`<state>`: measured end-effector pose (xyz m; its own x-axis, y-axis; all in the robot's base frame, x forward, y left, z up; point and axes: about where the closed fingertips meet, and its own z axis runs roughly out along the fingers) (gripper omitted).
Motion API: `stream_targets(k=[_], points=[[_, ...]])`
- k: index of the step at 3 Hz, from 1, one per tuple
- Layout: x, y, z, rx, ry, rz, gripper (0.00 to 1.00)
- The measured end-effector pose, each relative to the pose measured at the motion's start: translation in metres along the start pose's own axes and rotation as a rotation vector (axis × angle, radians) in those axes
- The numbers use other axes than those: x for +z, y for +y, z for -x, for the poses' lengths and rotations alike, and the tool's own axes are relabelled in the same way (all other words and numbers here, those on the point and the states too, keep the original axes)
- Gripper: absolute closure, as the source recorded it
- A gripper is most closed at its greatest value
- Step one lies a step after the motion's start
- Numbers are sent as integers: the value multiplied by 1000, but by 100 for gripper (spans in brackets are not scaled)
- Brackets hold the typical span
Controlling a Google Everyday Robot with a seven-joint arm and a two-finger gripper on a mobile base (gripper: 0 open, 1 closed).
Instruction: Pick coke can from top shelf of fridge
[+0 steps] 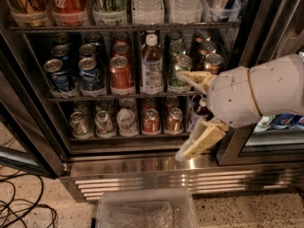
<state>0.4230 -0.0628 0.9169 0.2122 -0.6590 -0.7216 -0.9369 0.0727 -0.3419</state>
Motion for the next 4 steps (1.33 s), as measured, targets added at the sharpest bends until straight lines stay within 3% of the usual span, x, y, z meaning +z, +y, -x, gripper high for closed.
stream_targets(k=[1,2,3,4], points=[[16,2,20,28,-155,-31,0],[28,7,48,24,-237,-89,0],[46,7,78,46,-241,-166,0],[61,-4,102,111,-234,-257,0]])
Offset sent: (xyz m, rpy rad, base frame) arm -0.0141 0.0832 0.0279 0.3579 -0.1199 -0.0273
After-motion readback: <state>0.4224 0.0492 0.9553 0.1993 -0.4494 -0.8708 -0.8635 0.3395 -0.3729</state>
